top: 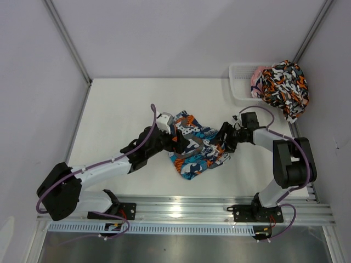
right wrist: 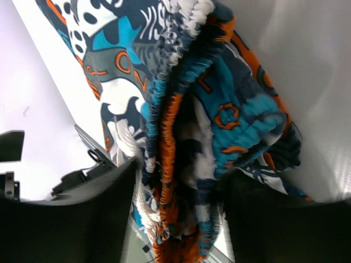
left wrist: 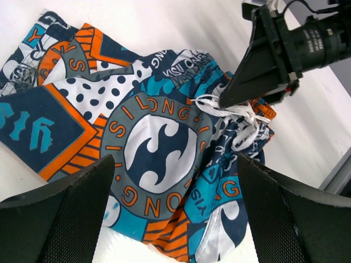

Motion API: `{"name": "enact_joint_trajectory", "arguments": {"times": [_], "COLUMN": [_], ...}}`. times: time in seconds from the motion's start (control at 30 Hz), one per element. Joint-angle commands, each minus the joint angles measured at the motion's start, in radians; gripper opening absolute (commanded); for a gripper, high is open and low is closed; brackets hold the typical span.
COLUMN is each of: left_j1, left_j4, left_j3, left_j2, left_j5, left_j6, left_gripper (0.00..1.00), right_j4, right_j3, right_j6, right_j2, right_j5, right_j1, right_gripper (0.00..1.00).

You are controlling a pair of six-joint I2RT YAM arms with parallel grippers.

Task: Fold and stack the shorts
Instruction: Fold the shorts

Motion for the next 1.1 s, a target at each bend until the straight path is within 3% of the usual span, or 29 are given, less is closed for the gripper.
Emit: {"name": "enact_joint_trajectory", "arguments": {"times": [0.0, 0.07, 0.17, 0.2, 0.3, 0.47, 0.7, 0.87, 1.07], "left_j1": [0.003, 0.003, 0.003, 0.003, 0.004, 0.019, 0.179, 0.291, 0.361], "left_j4": [-0.039, -0.062, -0.085, -0.091, -0.119, -0.229, -0.475, -0.611, -0.658], "left_j3": [0.013, 0.013, 0.008, 0.001, -0.007, 0.022, 0.062, 0.033, -0.038], "left_j2": [-0.064, -0.076, -0.088, -0.094, -0.119, -0.180, -0.364, -0.579, -0.765], "left_j5": [0.013, 0.013, 0.013, 0.013, 0.001, -0.091, -0.223, -0.306, -0.369], "left_j6": [0.023, 0.027, 0.032, 0.032, 0.035, -0.005, -0.153, -0.249, -0.289], "left_gripper": [0.93, 0.93, 0.93, 0.93, 0.93, 0.93, 0.94, 0.94, 0.93], "right_j4": [0.037, 0.029, 0.006, -0.001, -0.032, -0.058, -0.094, -0.084, -0.199], "right_j3": [0.059, 0.074, 0.108, 0.116, 0.157, 0.235, 0.372, 0.471, 0.623], "right_j6": [-0.023, -0.031, -0.055, -0.071, -0.091, -0.177, -0.293, -0.333, -0.424], "right_j2": [0.021, 0.024, 0.042, 0.045, 0.044, -0.024, -0.065, -0.100, -0.058], "right_j5": [0.024, 0.049, 0.063, 0.063, 0.093, 0.116, 0.035, -0.046, -0.160], "right_j1": [0.017, 0.021, 0.032, 0.035, 0.055, 0.121, 0.269, 0.478, 0.714], "right_gripper": [0.56, 0.51, 0.33, 0.21, 0.00, 0.00, 0.00, 0.00, 0.01]}}
